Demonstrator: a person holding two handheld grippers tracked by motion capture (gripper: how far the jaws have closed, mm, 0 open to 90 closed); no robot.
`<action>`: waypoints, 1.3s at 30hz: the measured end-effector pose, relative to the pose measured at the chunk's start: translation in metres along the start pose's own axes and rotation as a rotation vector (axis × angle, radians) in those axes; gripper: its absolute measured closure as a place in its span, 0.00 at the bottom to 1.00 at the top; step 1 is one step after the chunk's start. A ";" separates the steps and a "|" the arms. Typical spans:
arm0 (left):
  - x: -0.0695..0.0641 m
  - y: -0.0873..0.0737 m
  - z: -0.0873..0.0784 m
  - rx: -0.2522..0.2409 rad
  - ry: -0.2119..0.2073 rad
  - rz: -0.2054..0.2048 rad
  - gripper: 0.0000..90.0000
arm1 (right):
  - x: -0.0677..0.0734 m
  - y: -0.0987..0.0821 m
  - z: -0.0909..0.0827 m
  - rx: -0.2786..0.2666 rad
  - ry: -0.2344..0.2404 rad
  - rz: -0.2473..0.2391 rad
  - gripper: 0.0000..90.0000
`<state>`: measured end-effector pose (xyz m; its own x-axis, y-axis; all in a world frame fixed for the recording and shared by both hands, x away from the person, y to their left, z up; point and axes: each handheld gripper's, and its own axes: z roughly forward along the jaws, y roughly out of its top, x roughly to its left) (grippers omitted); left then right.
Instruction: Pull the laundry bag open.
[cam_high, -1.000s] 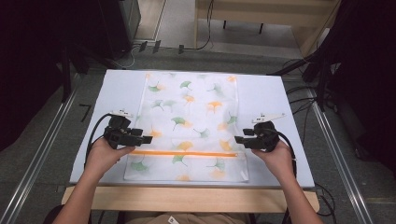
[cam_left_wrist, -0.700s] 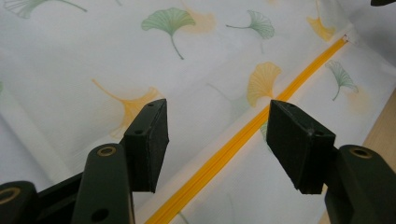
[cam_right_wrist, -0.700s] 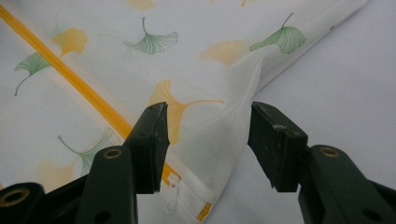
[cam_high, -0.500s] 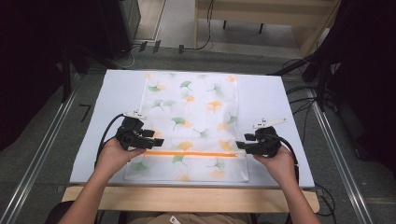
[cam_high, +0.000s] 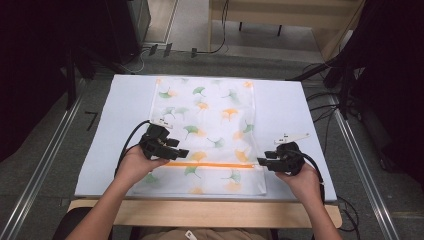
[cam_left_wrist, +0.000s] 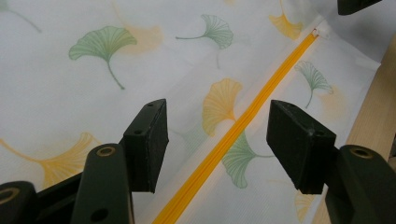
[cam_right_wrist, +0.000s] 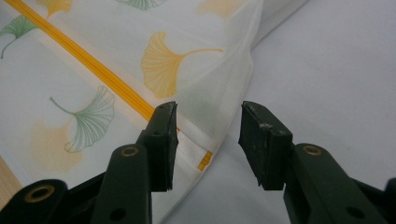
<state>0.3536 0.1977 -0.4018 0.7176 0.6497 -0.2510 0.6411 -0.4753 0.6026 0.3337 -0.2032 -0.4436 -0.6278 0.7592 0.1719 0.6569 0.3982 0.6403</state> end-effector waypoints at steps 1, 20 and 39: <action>0.000 0.000 0.000 0.000 0.000 0.000 0.44 | 0.000 0.000 0.000 0.000 0.000 0.000 0.65; -0.017 0.018 0.028 0.026 -0.037 0.062 0.44 | 0.001 -0.016 0.012 0.081 -0.019 0.022 0.72; -0.019 0.017 0.033 0.025 -0.044 0.054 0.45 | 0.013 -0.008 0.024 0.092 -0.037 -0.006 0.86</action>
<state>0.3595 0.1579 -0.4115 0.7621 0.5964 -0.2521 0.6074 -0.5239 0.5971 0.3300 -0.1842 -0.4641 -0.6169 0.7745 0.1400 0.6900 0.4467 0.5695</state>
